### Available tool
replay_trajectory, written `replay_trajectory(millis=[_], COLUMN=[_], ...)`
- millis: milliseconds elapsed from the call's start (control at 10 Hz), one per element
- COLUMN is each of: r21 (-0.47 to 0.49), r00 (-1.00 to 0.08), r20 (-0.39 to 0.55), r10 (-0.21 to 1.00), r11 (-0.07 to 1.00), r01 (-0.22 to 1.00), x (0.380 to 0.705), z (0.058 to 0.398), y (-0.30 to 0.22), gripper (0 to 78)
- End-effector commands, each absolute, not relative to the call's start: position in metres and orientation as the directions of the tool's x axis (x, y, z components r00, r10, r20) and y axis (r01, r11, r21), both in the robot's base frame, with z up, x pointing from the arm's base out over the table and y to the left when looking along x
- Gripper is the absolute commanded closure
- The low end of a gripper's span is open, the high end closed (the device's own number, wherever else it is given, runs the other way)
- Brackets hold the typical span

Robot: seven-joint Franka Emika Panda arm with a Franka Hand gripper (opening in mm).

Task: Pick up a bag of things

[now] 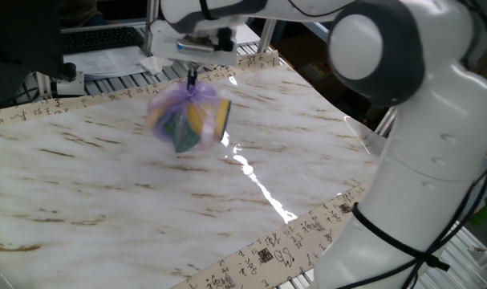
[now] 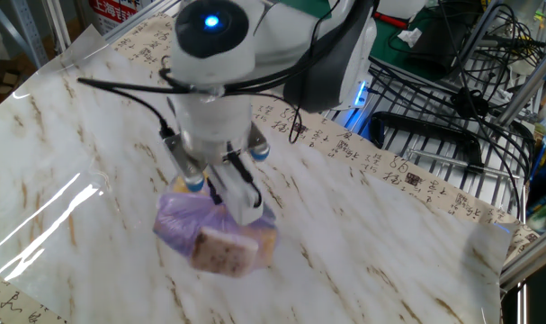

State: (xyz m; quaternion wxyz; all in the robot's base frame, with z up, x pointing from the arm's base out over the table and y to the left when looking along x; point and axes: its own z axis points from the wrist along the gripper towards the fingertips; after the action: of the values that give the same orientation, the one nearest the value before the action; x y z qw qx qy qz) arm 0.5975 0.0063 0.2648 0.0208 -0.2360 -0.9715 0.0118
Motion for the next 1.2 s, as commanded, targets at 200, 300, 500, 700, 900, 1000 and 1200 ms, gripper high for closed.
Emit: replay_trajectory(millis=[200, 300, 500, 700, 900, 1000, 1200], r21=[-0.020, -0.016, -0.014, -0.011, -0.011, -0.011, 0.017], r00=[-0.897, -0.899, -0.903, -0.906, -0.904, -0.908, -0.923], r20=[0.007, 0.004, 0.003, 0.003, 0.008, 0.002, -0.057], r10=[0.443, 0.438, 0.430, 0.423, 0.427, 0.420, 0.380], r11=[0.897, 0.899, 0.903, 0.906, 0.904, 0.907, 0.925], r01=[0.443, 0.438, 0.430, 0.423, 0.427, 0.420, 0.380], x=[0.574, 0.566, 0.556, 0.544, 0.541, 0.539, 0.535], z=[0.257, 0.254, 0.252, 0.248, 0.249, 0.248, 0.239], y=[-0.001, -0.004, -0.008, -0.013, -0.010, -0.009, -0.007], gripper=[76.4, 76.4, 76.4, 76.4, 76.4, 76.4, 76.4])
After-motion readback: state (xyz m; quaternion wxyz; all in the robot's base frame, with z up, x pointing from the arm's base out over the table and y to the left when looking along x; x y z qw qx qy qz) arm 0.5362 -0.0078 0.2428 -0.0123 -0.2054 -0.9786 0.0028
